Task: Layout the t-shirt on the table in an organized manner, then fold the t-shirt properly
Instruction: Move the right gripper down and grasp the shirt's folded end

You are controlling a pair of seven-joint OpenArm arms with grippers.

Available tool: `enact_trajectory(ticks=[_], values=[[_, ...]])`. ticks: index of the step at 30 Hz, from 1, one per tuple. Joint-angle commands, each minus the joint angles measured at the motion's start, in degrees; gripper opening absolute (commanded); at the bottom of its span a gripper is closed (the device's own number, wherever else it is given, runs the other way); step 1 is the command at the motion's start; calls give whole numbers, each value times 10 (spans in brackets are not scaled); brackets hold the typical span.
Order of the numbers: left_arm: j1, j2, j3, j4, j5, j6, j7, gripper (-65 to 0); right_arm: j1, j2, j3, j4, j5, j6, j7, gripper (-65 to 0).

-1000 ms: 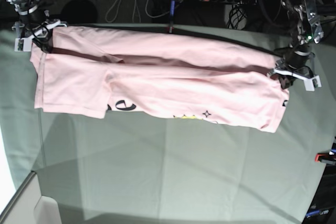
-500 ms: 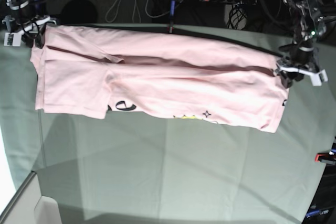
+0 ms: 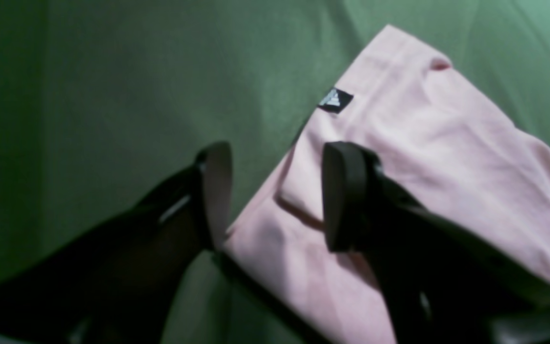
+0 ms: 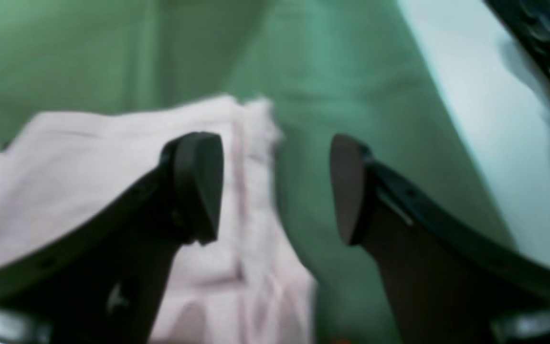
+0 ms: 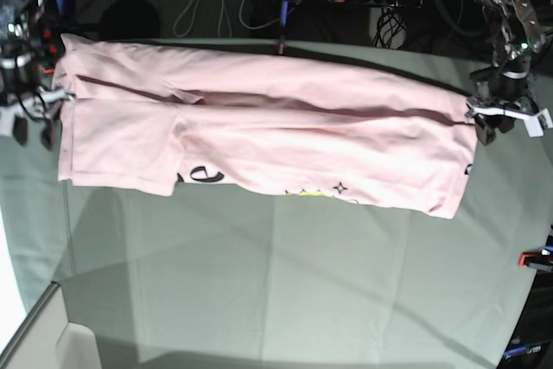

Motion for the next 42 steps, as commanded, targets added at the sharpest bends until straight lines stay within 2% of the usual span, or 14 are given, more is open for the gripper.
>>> enact_trajectory(ticks=[1,4,8,14,20,28,30,32,38,42], values=[[-2,-8,-3,12,-5,-3,-11,-350,11,12,-14,0,5,2,1,-289],[-3,-8,-3,12,-5,-3,-11,-295,54,37,-55,-44,5,2,-31,-291],[-3,-8,-3,12,-5,-3,-11,-215,113,68,-83,-121,-18,2,-38,-291],[-3,-9,-3,12,-5,-3,-11,-213,209,87,-92,-240,-118,2,-35,-291],[-3,-10,-3,12,-5,-3,-11,-213,246,112,-96,-305,-126,2,-34,-292],[-4,-8,-3,12,-5,-3,-11,-213,235,116,-96,-322,-125,2,-34,-299],[-5,-8,-3,12,-5,-3,-11,-213,229,116,-96,-322,-124,2,-34,-340],[-6,-8,-3,12,-5,-3,-11,-213,228,116,-97,-322,-124,2,-34,-408],[-6,-7,-3,12,-5,-3,-11,-213,227,116,-97,-318,-124,2,-34,-650],[-6,-7,-3,12,-5,-3,-11,-213,226,116,-92,-288,-123,2,-34,-650]])
